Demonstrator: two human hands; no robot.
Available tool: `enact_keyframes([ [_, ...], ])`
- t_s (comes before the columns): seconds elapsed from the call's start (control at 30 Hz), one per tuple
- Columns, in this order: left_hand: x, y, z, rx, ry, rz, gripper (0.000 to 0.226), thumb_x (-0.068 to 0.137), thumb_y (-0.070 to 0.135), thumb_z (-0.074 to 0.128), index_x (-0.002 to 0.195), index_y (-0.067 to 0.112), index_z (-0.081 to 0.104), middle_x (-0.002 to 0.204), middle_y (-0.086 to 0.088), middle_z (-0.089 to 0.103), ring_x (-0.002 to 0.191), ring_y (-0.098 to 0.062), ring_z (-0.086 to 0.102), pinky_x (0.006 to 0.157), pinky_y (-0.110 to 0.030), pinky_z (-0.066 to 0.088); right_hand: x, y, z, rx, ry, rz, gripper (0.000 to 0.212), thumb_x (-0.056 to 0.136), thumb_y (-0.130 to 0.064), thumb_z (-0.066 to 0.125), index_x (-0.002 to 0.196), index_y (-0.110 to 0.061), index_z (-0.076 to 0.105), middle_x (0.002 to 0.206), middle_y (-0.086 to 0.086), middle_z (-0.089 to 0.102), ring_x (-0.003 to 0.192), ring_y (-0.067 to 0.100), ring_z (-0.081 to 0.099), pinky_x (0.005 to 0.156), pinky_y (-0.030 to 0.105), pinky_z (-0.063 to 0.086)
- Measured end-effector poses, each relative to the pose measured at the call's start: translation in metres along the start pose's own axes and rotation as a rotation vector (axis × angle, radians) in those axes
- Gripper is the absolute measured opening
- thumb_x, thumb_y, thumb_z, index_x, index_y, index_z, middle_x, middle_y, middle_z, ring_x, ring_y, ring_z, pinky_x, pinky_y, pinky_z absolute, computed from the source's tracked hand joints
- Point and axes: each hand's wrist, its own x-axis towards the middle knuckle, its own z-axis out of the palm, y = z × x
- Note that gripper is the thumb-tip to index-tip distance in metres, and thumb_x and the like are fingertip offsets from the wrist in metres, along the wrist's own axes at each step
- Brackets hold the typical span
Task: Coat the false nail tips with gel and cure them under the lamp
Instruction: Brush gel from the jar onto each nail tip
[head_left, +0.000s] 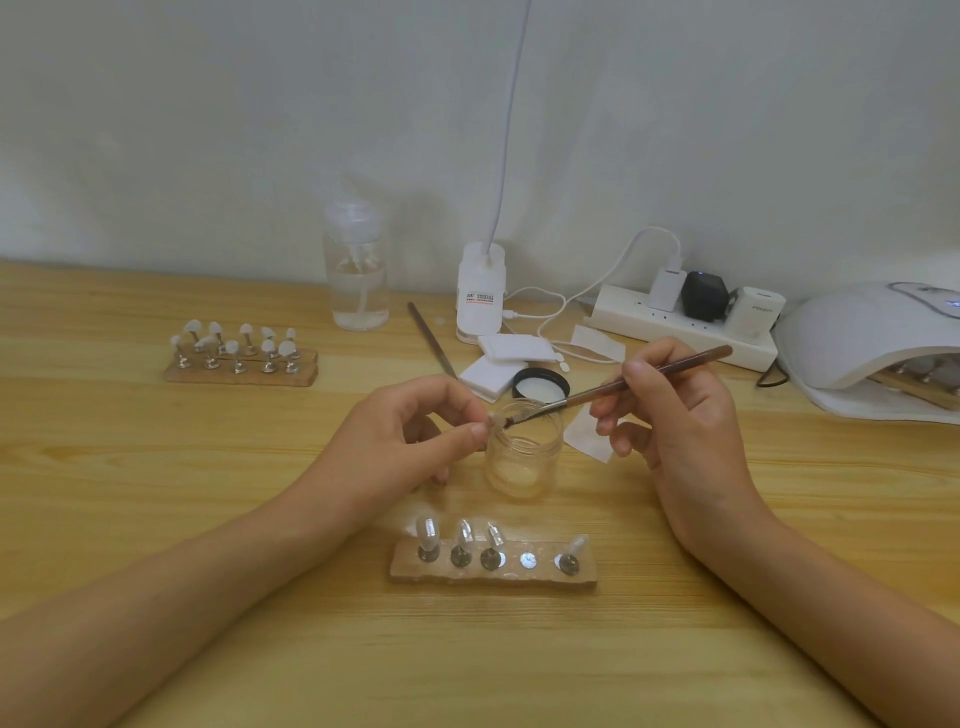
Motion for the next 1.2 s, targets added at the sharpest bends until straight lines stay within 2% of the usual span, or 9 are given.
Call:
enact_keyframes([
  [0.07, -0.0001, -0.0001, 0.0002, -0.001, -0.003, 0.001, 0.019, 0.089, 0.015, 0.07, 0.076, 0.029, 0.068, 0.07, 0.015, 0.067, 0.054, -0.005, 0.055, 0.054, -0.012, 0.043, 0.0002, 0.0003, -0.0012, 0.016, 0.02, -0.003, 0.013, 0.097, -0.016, 0.054, 0.084, -0.016, 0.056, 0.068, 0.004, 0.068, 0.06, 0.014, 0.062, 0.05, 0.021, 0.049],
  [0.2, -0.0007, -0.0002, -0.0007, -0.004, -0.003, 0.003, 0.017, 0.089, 0.015, 0.069, 0.078, 0.027, 0.069, 0.069, 0.017, 0.066, 0.054, -0.004, 0.055, 0.054, -0.011, 0.043, -0.0001, -0.0008, 0.0005, 0.06, -0.034, -0.024, 0.012, 0.095, -0.025, 0.059, 0.084, -0.02, 0.058, 0.071, 0.004, 0.069, 0.063, 0.015, 0.065, 0.057, 0.023, 0.053],
  [0.37, -0.0007, -0.0003, -0.0004, -0.012, 0.006, 0.011, 0.014, 0.088, 0.016, 0.07, 0.079, 0.026, 0.069, 0.073, 0.015, 0.067, 0.054, -0.006, 0.056, 0.054, -0.011, 0.042, 0.001, 0.002, -0.0018, 0.001, 0.015, 0.012, 0.016, 0.1, -0.014, 0.052, 0.085, -0.017, 0.057, 0.068, 0.002, 0.068, 0.061, 0.013, 0.063, 0.055, 0.022, 0.052],
  [0.5, -0.0014, -0.0005, -0.0006, -0.027, 0.009, 0.019, 0.009, 0.088, 0.016, 0.071, 0.082, 0.022, 0.069, 0.072, 0.017, 0.066, 0.054, -0.005, 0.055, 0.054, -0.011, 0.043, 0.001, -0.0007, 0.0008, 0.064, -0.039, -0.014, 0.019, 0.097, -0.02, 0.055, 0.08, -0.026, 0.062, 0.071, 0.002, 0.068, 0.063, 0.014, 0.064, 0.056, 0.022, 0.052],
  [0.7, -0.0008, -0.0018, -0.0012, -0.027, 0.015, 0.033, 0.007, 0.088, 0.017, 0.071, 0.082, 0.022, 0.07, 0.068, 0.019, 0.064, 0.054, -0.006, 0.055, 0.054, -0.012, 0.043, 0.001, 0.0012, -0.0019, 0.027, 0.018, 0.02, 0.015, 0.1, -0.014, 0.052, 0.086, -0.016, 0.056, 0.068, 0.002, 0.067, 0.059, 0.013, 0.062, 0.054, 0.021, 0.051],
  [0.87, -0.0012, -0.0016, -0.0021, -0.033, 0.008, 0.05, 0.004, 0.083, 0.026, 0.072, 0.08, 0.028, 0.07, 0.076, 0.017, 0.066, 0.055, -0.008, 0.056, 0.055, -0.015, 0.045, 0.0011, -0.0001, 0.0014, 0.06, -0.063, 0.001, 0.015, 0.093, -0.023, 0.057, 0.08, -0.026, 0.063, 0.07, 0.004, 0.068, 0.061, 0.015, 0.063, 0.055, 0.022, 0.052],
  [1.03, -0.0009, -0.0031, -0.0019, -0.026, 0.013, 0.058, 0.005, 0.084, 0.023, 0.072, 0.081, 0.026, 0.07, 0.073, 0.02, 0.065, 0.054, -0.009, 0.055, 0.055, -0.016, 0.045, 0.0017, 0.0018, -0.0018, 0.053, 0.019, 0.03, 0.012, 0.096, -0.02, 0.056, 0.085, -0.017, 0.057, 0.068, 0.002, 0.067, 0.059, 0.013, 0.062, 0.054, 0.021, 0.051],
  [1.2, -0.0015, -0.003, -0.0023, -0.036, 0.013, 0.064, 0.005, 0.079, 0.031, 0.072, 0.08, 0.027, 0.07, 0.076, 0.018, 0.067, 0.055, -0.009, 0.055, 0.056, -0.017, 0.046, 0.0018, 0.0006, 0.0008, 0.086, -0.06, 0.022, 0.013, 0.091, -0.031, 0.063, 0.085, -0.02, 0.059, 0.07, 0.005, 0.068, 0.059, 0.014, 0.062, 0.054, 0.022, 0.052],
])
